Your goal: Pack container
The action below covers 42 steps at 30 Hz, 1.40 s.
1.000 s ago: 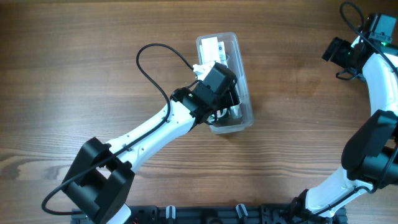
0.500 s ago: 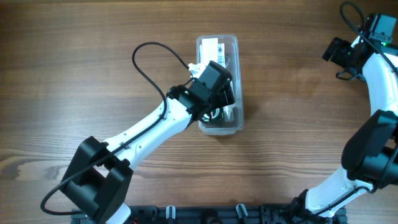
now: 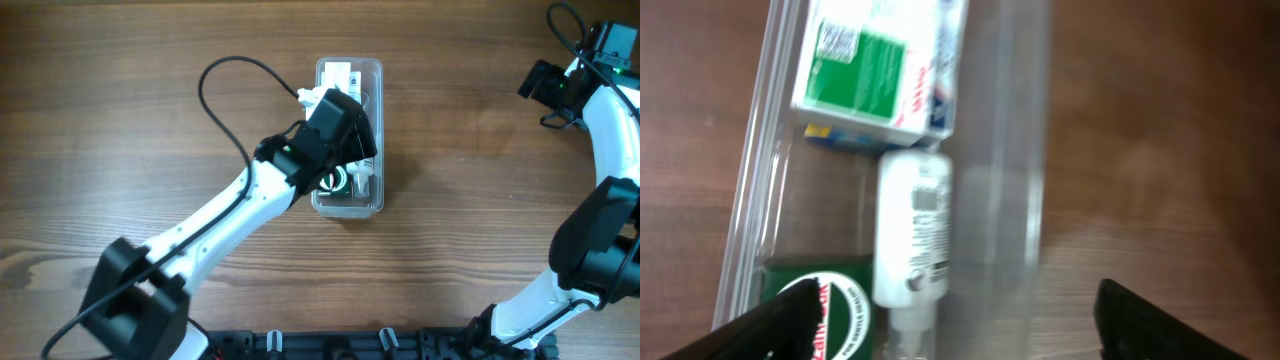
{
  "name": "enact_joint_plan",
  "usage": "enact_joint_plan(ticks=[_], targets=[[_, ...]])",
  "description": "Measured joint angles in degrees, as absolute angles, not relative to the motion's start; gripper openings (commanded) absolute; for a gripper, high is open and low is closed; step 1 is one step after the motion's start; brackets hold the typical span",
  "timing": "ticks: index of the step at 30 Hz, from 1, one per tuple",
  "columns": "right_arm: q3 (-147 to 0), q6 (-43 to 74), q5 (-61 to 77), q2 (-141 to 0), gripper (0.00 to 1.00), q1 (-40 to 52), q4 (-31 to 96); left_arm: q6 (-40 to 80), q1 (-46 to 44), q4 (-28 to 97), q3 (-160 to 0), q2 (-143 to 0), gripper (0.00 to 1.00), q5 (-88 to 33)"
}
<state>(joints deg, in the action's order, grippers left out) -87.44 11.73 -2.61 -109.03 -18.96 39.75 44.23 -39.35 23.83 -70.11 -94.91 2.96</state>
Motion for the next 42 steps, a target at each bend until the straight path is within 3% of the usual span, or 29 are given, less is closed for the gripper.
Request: enact_joint_plan(ticks=[5,15,25,35,39,42], targets=[[-87.44,11.73,-2.59,-109.03,1.00,-18.96,39.77,37.26,-38.48,25.80,-70.11,-84.84,1.00,3.14],[-87.44,11.73,-2.61,-109.03,1.00,-18.96,39.77,28.97,-33.26,46.98,-70.02,-64.05,1.00,5.15],[-87.44,11.73,-2.61,-109.03,1.00,-18.96,39.75,28.34,-33.26,57.17,-69.30,-61.28,1.00,6.20],[-87.44,11.73,-2.61,-109.03,1.00,-18.96,39.75,23.99,-33.56,56.93,-68.79,-61.28,1.00,6.20],[-87.44,11.73,-2.59,-109.03,1.00,-18.96,39.77,20.40,-33.93,47.55,-61.80,-59.77,1.00,6.17],[-87.44,11.73,-2.59,-109.03,1.00,-18.96,39.75,15.73,-33.15,33.30,-50.89,-55.13,1.00,5.85]])
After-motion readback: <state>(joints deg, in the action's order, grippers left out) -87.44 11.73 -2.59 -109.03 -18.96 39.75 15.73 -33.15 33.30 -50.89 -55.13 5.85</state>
